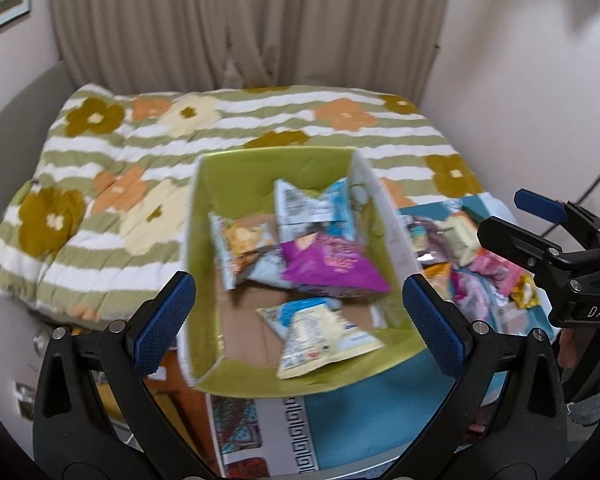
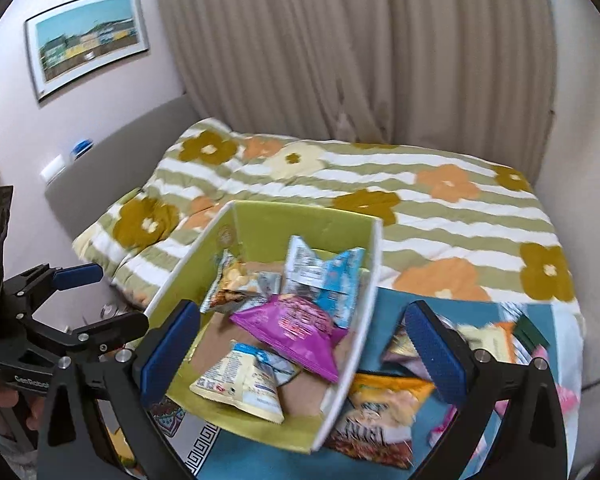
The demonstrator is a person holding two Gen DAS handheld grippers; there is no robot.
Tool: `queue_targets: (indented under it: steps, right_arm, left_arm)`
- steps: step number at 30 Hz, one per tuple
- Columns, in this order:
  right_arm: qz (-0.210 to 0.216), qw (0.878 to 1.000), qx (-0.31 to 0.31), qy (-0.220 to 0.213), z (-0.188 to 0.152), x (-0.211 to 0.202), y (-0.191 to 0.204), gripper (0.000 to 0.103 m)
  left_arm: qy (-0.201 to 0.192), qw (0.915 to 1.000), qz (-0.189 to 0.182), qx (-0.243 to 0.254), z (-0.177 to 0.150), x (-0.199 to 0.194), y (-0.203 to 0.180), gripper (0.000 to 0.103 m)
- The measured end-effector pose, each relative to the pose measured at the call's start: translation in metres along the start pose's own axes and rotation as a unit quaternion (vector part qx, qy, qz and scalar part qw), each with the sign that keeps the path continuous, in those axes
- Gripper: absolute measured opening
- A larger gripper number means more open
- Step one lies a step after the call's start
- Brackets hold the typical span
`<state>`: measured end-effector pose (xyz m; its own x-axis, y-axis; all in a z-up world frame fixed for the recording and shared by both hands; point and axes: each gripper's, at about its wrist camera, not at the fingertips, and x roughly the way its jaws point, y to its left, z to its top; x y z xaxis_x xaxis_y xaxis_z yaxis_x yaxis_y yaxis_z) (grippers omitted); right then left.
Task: Organize snacks
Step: 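Move both tools back to the snack pile and grasp the gold packet with the right tool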
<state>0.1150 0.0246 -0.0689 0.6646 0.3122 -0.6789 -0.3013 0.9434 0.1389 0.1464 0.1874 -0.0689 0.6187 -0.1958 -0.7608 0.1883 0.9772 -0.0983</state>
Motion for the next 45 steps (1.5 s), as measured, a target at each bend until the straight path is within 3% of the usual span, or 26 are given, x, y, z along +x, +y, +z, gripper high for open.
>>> queue_targets:
  steps: [11, 20, 33, 42, 45]
  right_arm:
    - [-0.075, 0.994, 0.074, -0.019, -0.038, -0.067, -0.081, 0.102]
    - [-0.104, 0.991, 0.084, -0.007, -0.076, -0.102, -0.17, 0.102]
    - [-0.09, 0.988, 0.117, 0.052, -0.141, -0.073, -0.273, 0.102]
    - [-0.067, 0.985, 0.126, 0.095, -0.175, -0.034, -0.297, 0.099]
    - [-0.06, 0.985, 0.119, 0.105, -0.18, -0.024, -0.298, 0.091]
  left_arm:
    - [0.001, 0.9973, -0.055, 0.049, -0.004, 0.009, -0.101, 0.103]
    - [0.03, 0.996, -0.073, 0.041, -0.02, 0.044, -0.197, 0.103]
    - [0.081, 0.9946, -0.053, 0.037, -0.061, 0.129, -0.292, 0.102]
    - [0.105, 0.9913, -0.025, 0.075, -0.08, 0.187, -0.319, 0.102]
    - [0.112, 0.9898, -0.014, 0.087, -0.084, 0.199, -0.321, 0.102]
